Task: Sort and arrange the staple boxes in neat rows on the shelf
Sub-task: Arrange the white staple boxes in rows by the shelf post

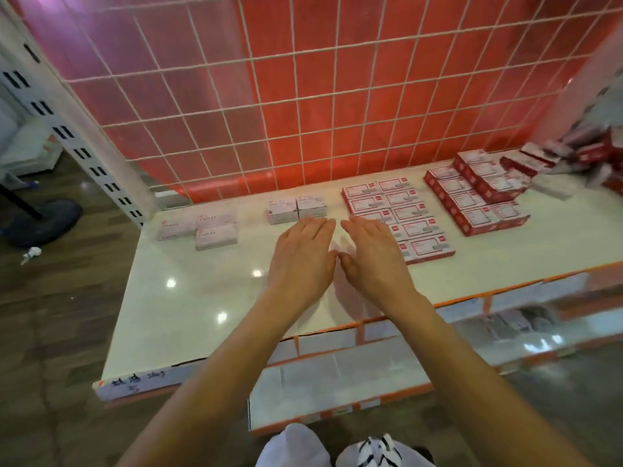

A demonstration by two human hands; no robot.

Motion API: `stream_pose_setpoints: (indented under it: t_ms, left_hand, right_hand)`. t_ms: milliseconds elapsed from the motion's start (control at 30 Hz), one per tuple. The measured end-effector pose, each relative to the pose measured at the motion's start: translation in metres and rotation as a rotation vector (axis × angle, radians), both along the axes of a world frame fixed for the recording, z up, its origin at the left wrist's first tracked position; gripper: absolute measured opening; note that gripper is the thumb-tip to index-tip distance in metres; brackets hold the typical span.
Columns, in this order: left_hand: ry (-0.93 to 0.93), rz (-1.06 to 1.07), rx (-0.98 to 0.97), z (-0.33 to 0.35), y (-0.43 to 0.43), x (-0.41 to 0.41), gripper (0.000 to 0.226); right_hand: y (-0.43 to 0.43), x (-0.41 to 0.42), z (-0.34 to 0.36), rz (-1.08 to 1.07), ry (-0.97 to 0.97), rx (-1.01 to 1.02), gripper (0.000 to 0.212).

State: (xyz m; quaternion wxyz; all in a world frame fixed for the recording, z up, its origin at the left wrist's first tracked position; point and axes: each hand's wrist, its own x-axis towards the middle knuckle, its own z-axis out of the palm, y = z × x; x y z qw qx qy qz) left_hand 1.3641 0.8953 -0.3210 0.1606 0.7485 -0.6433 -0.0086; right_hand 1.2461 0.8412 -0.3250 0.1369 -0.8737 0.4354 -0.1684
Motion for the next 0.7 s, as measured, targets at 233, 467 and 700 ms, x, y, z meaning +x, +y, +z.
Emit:
stream_pose_setpoints:
  t_ms: [233,467,700]
  left_hand:
    - [-0.004,-0.100,-0.032,0.000,-0.043,-0.104,0.043]
    - [0.007,-0.129,-0.044,-0.003,-0.085,-0.198,0.041]
    - [0.054,-0.233,0.008,-0.004,-0.121,-0.260,0.047]
  right_hand:
    - [-0.032,-0.108,-0.001,-0.072,-0.098,-0.004,0.046]
    - [-0.066,-0.201,0.000,-0.129,-0.057,-0.013,0.044]
    - [-0.091,-0.266,0.002,-0.244,0.008,0.014,0.049]
